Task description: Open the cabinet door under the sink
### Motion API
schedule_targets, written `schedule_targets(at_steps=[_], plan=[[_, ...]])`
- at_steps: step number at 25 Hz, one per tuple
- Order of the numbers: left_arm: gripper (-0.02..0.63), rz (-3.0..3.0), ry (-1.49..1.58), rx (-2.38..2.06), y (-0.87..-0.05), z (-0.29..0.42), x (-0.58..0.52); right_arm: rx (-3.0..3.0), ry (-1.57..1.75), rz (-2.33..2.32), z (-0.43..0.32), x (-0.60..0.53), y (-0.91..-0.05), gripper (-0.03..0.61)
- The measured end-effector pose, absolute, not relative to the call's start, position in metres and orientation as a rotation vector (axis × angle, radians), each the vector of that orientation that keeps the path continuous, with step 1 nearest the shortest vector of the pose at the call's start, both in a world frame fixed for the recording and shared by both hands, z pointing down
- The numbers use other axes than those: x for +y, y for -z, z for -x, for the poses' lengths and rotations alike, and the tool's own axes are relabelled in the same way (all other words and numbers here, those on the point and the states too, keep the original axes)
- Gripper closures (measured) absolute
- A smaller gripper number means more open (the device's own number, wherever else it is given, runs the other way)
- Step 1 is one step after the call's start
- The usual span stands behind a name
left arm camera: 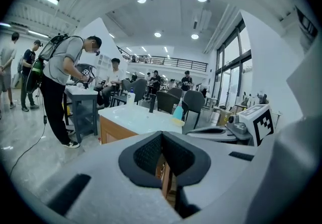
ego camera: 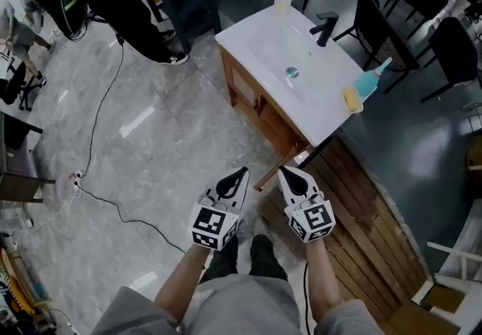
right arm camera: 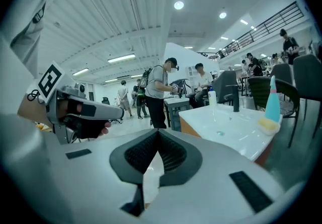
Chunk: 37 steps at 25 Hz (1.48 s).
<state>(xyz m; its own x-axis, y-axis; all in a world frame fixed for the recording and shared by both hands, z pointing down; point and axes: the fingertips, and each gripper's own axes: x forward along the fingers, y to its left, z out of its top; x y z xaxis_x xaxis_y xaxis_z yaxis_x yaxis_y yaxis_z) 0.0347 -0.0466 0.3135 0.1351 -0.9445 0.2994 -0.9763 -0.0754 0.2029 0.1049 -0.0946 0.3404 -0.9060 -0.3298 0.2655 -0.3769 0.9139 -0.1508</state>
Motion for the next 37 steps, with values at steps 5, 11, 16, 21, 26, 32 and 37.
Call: schedule_targets(at_steps=[5,11,16,21,26,32,37], plan=[[0.604,-2.150,-0.092,-1.893,-0.263,-0.036,-0.052,-2.926,-0.258,-0.574,-0.099,-0.093,-0.281,0.569],[0.604,-2.230,-0.045,-1.938,-0.208,-0.037,-0.046,-3.002,-0.218,-0.610,-0.096,-0.085,-0.228,0.569],[0.606,-2.279,0.008,-1.945,-0.176,-0.041,-0.034,-3.067,-0.188,-0.633,-0.095,-0.072,-0.188,0.571],[0.606,-2.315,0.037,-1.967,-0.153,-0.040,-0.023,-3.108,-0.129,-0.636,-0.093,-0.059,-0.159,0.571],[0.606,-2.343,0.062,-1.999,-0.133,-0.038,-0.015,-3.144,-0.092,-0.634,-0.091,-0.052,-0.140,0.571],[0.606,-2.355,0.085,-2.026,-0.121,-0.036,-0.014,-3.178,-0.031,-0.606,-0.087,-0.046,-0.122,0.571],[0.606,-2.358,0.086,-2.026,-0.120,-0.040,-0.013,-3.188,-0.005,-0.588,-0.087,-0.043,-0.116,0.571]])
